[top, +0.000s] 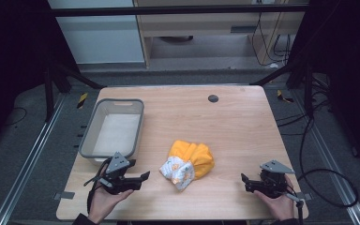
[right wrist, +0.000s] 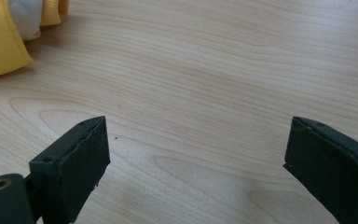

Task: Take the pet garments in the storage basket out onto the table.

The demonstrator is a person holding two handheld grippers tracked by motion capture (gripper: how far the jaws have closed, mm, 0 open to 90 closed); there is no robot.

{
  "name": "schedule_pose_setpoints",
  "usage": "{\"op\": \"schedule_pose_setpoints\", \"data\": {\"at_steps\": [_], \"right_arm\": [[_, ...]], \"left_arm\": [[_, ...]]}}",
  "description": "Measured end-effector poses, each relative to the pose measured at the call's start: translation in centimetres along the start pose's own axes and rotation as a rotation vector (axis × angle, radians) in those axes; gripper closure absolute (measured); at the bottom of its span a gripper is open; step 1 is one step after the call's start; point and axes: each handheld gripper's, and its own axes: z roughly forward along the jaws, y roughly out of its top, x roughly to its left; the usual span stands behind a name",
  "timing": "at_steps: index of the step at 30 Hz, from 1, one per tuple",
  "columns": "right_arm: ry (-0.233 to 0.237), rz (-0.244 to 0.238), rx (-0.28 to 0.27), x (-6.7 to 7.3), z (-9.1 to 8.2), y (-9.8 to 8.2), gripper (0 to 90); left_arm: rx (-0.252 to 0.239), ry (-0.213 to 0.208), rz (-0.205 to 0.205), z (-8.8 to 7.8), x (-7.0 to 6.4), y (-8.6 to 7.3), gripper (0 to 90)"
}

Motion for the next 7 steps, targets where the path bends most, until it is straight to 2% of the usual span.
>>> {"op": "schedule_pose_setpoints", "data": {"at_steps": [7], "right_arm": [[0.002,-0.014,0.001,0.3,0.0,0.0,6.3]], "left_arm": [[0.002,0.032,-0.055,-1.0,1.3,-1.9,27.0]]}}
